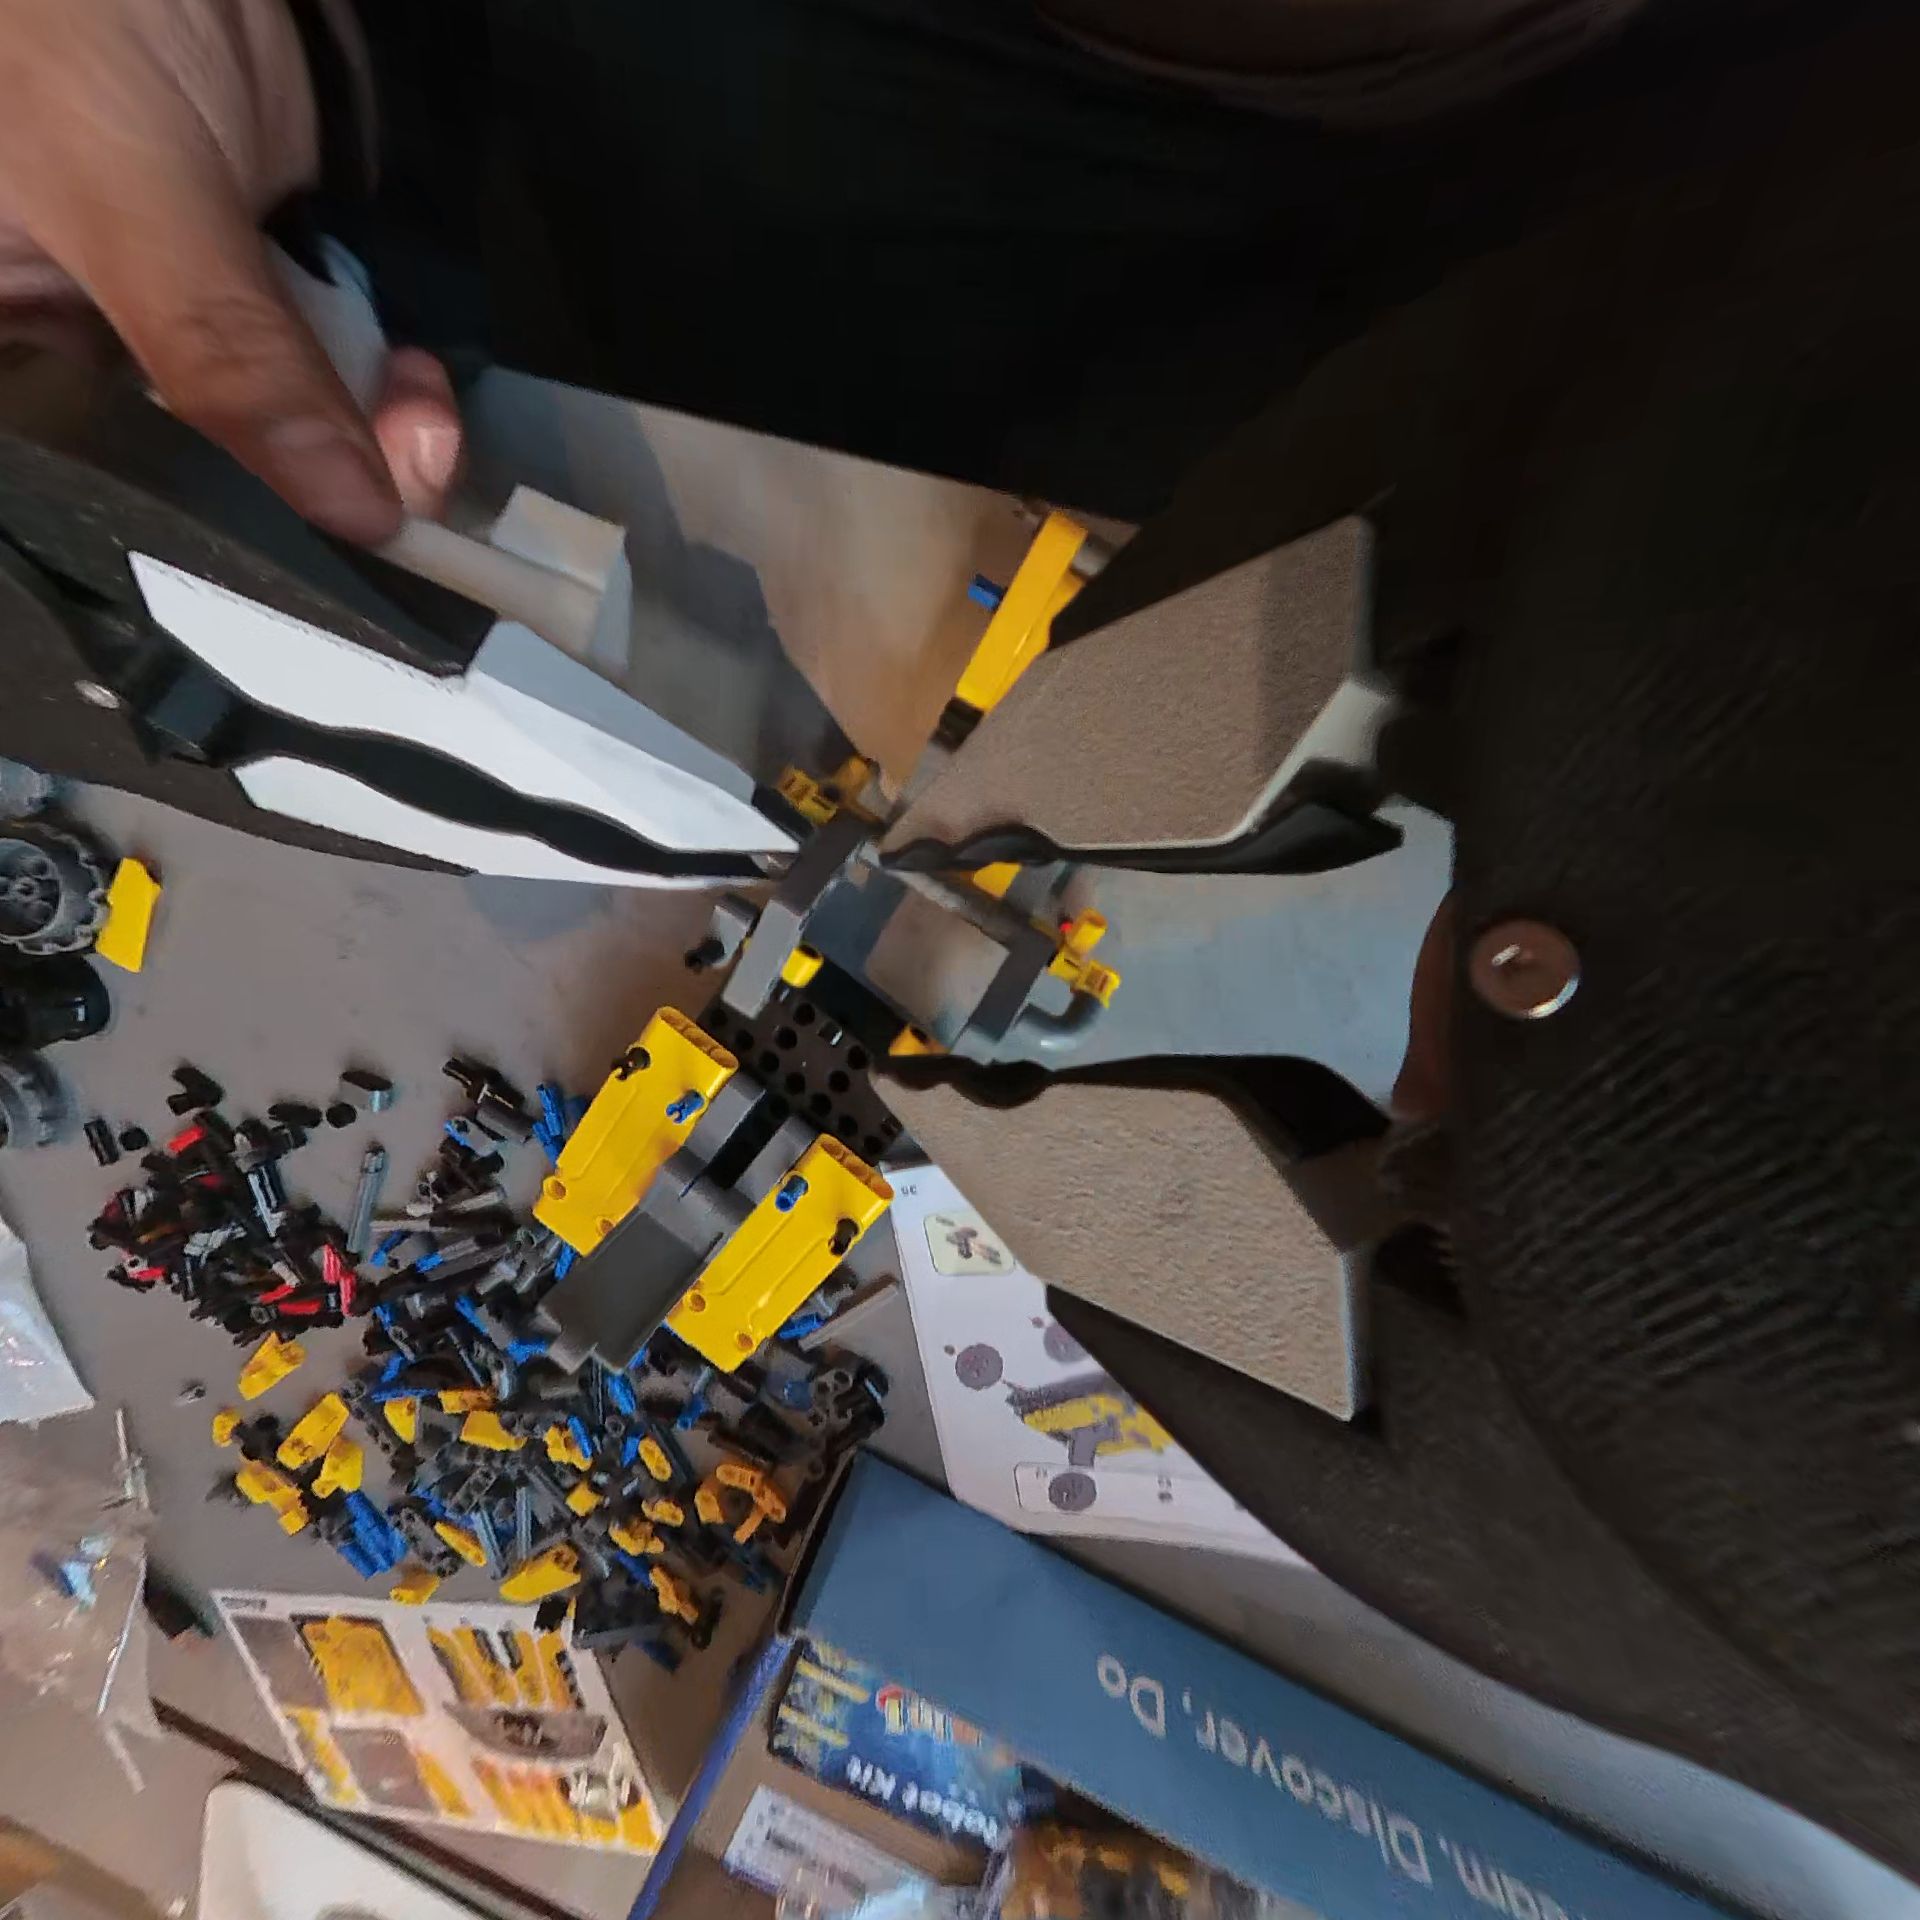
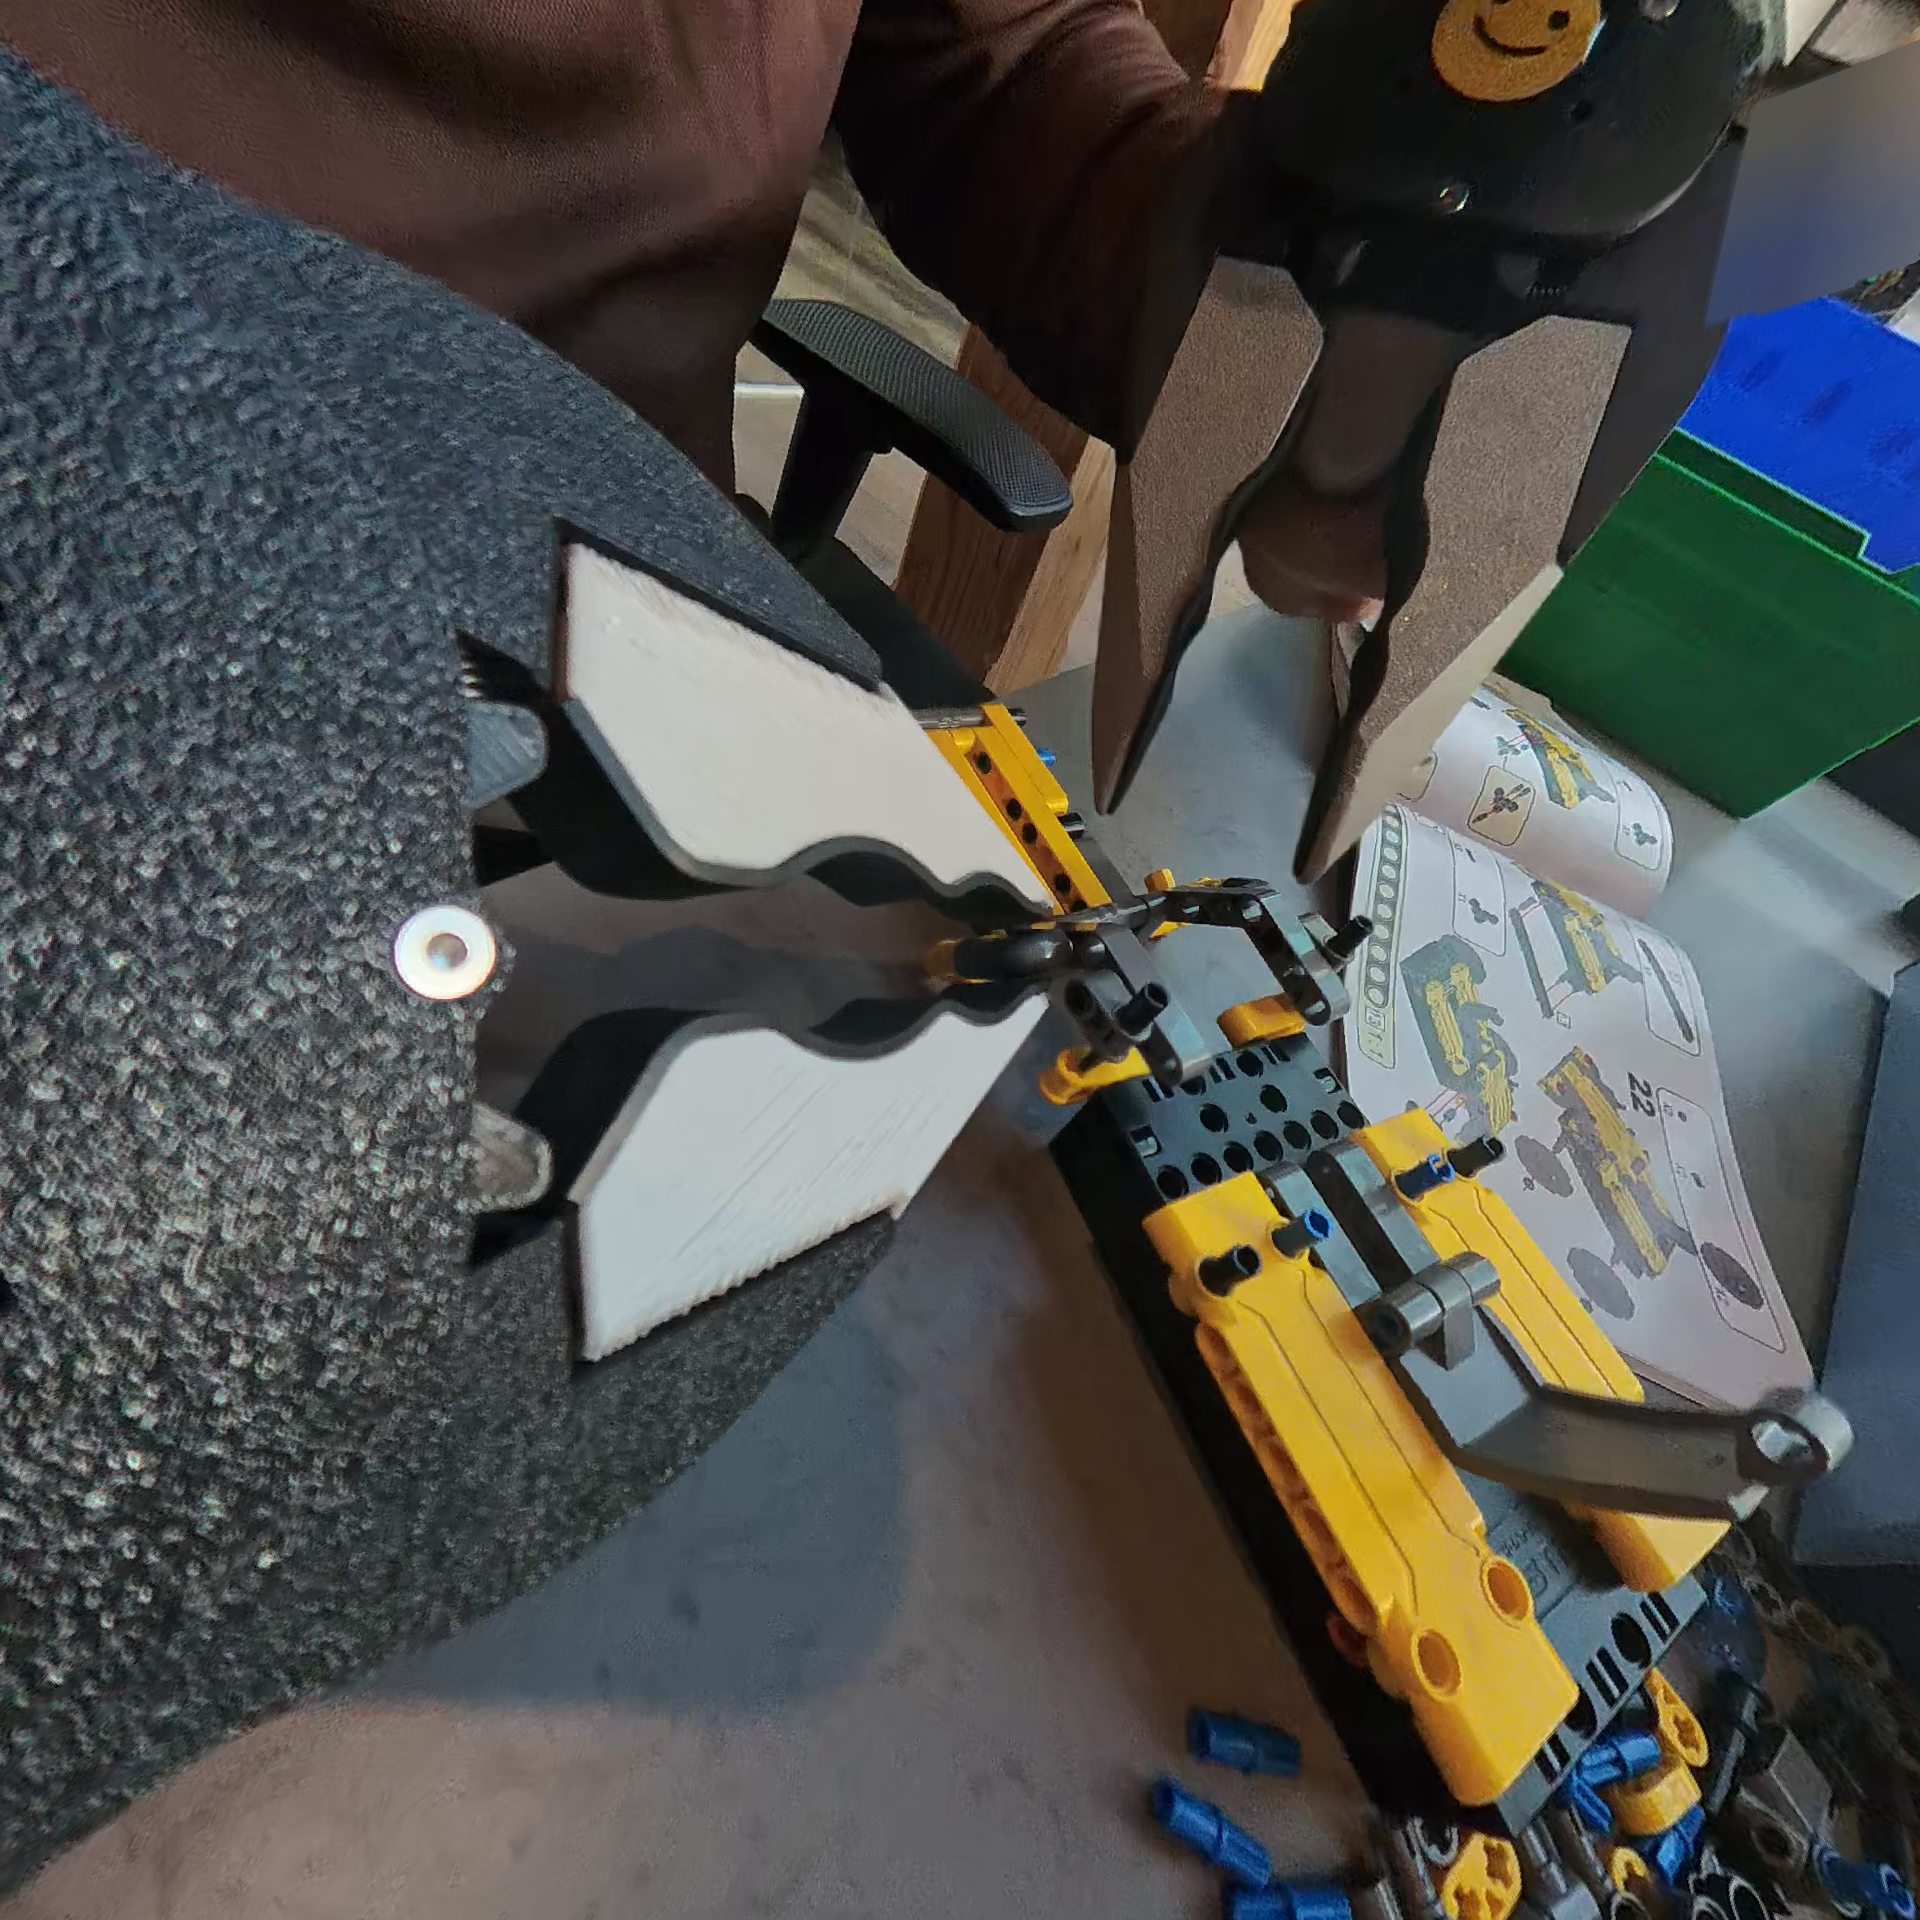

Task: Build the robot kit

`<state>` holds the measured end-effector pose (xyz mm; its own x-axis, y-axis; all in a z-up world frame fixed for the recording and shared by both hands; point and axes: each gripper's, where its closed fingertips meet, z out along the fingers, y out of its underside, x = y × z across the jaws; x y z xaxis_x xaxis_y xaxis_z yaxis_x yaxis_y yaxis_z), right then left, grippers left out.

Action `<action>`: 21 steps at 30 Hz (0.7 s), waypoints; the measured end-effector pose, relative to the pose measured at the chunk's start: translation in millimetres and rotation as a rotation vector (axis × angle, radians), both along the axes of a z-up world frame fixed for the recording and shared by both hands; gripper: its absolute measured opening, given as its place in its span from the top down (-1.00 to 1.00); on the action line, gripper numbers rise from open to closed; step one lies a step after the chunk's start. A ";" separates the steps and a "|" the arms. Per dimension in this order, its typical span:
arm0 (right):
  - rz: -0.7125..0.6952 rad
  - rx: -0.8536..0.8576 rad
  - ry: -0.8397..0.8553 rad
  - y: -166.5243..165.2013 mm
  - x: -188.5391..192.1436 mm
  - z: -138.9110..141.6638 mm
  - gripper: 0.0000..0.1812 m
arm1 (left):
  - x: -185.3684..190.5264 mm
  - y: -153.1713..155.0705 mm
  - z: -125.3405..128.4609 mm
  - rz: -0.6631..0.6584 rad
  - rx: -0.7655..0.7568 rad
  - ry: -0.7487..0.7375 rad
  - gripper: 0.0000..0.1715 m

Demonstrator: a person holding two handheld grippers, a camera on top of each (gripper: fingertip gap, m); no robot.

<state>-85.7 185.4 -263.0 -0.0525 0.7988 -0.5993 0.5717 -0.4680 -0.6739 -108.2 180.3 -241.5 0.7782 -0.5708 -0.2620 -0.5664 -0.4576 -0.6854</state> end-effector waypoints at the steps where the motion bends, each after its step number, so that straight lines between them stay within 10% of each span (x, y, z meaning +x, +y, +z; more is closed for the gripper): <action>1: 0.009 0.011 -0.004 -1.6 1.3 -0.9 0.93 | -2.7 0.1 0.9 -0.002 0.018 0.031 0.63; 21: 0.019 0.260 -0.006 33.8 23.7 -0.1 0.84 | 8.0 20.6 2.5 -0.178 -0.127 -0.001 0.71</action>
<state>-62.0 219.2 -263.1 -0.0656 0.9250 -0.3742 0.5833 -0.2687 -0.7665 -100.2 200.9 -239.0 0.6623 -0.7275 -0.1790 -0.6456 -0.4329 -0.6292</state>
